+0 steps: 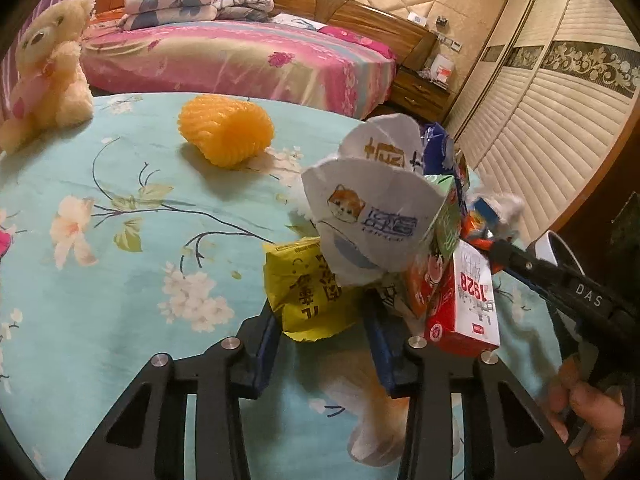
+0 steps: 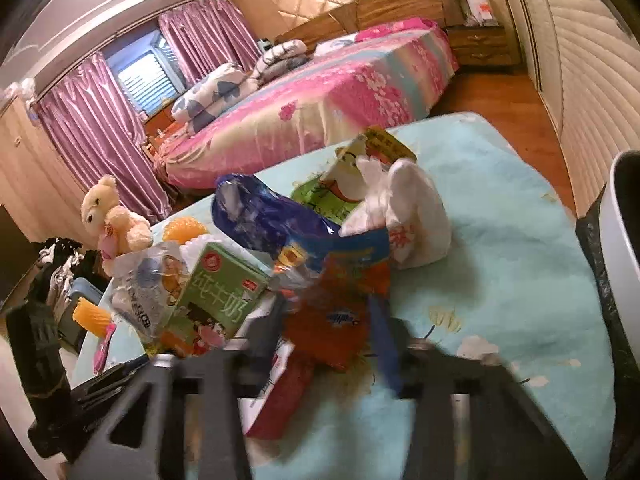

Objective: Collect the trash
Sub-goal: 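Grasp the yellow snack bag with the left tool while the right tool grasps a colorful wrapper, then carry both items to the black bin and open both tools to drop them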

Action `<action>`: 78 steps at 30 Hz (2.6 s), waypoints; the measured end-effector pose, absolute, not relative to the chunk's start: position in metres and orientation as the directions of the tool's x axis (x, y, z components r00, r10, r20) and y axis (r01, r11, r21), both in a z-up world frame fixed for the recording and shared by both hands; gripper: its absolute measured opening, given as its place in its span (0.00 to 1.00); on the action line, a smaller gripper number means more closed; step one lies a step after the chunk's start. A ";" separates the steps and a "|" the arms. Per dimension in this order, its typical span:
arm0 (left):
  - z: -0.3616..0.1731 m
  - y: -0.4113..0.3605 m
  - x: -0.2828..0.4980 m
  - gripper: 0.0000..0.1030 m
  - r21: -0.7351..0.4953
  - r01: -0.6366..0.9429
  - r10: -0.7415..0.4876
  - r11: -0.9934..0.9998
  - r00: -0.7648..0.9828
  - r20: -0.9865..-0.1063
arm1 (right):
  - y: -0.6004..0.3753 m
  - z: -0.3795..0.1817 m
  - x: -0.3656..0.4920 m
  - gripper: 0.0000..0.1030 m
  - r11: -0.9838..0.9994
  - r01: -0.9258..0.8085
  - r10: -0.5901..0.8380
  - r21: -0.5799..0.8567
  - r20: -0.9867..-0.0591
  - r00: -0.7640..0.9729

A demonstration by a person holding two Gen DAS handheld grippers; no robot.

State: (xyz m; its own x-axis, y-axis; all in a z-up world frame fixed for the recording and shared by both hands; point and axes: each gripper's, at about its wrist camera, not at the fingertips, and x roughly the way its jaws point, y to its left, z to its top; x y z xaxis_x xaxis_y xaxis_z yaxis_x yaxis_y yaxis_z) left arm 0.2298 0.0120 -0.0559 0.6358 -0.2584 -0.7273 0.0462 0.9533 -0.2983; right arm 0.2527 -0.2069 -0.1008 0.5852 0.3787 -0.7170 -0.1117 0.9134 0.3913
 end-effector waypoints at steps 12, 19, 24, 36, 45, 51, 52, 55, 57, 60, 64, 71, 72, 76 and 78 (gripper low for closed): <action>-0.050 0.016 0.188 0.04 -0.300 0.069 -0.270 0.951 0.654 -0.706 | -0.211 -0.079 0.219 0.10 0.909 -0.151 0.395 0.388 -0.691 0.606; -0.036 0.001 0.166 0.04 -0.305 0.147 -0.323 0.941 0.661 -0.677 | -0.222 -0.069 0.197 0.10 0.908 -0.148 0.394 0.392 -0.679 0.619; -0.029 -0.015 0.163 0.04 -0.308 0.209 -0.367 0.928 0.654 -0.662 | -0.238 -0.064 0.183 0.10 0.911 -0.131 0.380 0.390 -0.675 0.632; -0.024 -0.061 0.173 0.04 -0.293 0.314 -0.429 0.903 0.620 -0.657 | -0.286 -0.052 0.157 0.09 0.926 -0.059 0.312 0.374 -0.666 0.677; -0.024 -0.105 0.185 0.04 -0.283 0.368 -0.458 0.886 0.588 -0.667 | -0.325 -0.044 0.144 0.09 0.931 -0.004 0.260 0.365 -0.658 0.707; -0.024 -0.137 0.197 0.04 -0.265 0.414 -0.475 0.871 0.568 -0.672 | -0.351 -0.041 0.140 0.09 0.930 0.039 0.226 0.366 -0.652 0.723; -0.025 -0.142 0.198 0.04 -0.262 0.421 -0.477 0.868 0.565 -0.673 | -0.353 -0.041 0.140 0.09 0.929 0.045 0.222 0.366 -0.652 0.725; -0.025 -0.155 0.204 0.04 -0.256 0.439 -0.485 0.861 0.556 -0.675 | -0.362 -0.042 0.140 0.09 0.927 0.065 0.209 0.370 -0.653 0.728; -0.026 -0.162 0.208 0.04 -0.252 0.448 -0.487 0.858 0.552 -0.677 | -0.367 -0.043 0.142 0.09 0.926 0.077 0.201 0.369 -0.655 0.728; -0.027 -0.171 0.214 0.04 -0.249 0.455 -0.489 0.855 0.546 -0.680 | -0.373 -0.045 0.143 0.09 0.925 0.090 0.191 0.368 -0.658 0.728; -0.029 -0.180 0.219 0.04 -0.246 0.464 -0.491 0.851 0.539 -0.684 | -0.379 -0.046 0.146 0.09 0.923 0.102 0.185 0.372 -0.658 0.730; -0.026 -0.201 0.228 0.04 -0.236 0.494 -0.505 0.837 0.530 -0.681 | -0.392 -0.045 0.149 0.09 0.924 0.111 0.171 0.366 -0.656 0.735; -0.025 -0.204 0.230 0.04 -0.236 0.499 -0.508 0.834 0.529 -0.680 | -0.394 -0.044 0.149 0.09 0.925 0.113 0.168 0.364 -0.655 0.737; -0.023 -0.222 0.240 0.04 -0.232 0.524 -0.523 0.820 0.519 -0.676 | -0.402 -0.042 0.154 0.09 0.924 0.122 0.157 0.362 -0.652 0.742; -0.023 -0.231 0.246 0.04 -0.232 0.535 -0.529 0.813 0.510 -0.678 | -0.407 -0.044 0.157 0.09 0.924 0.129 0.152 0.359 -0.656 0.740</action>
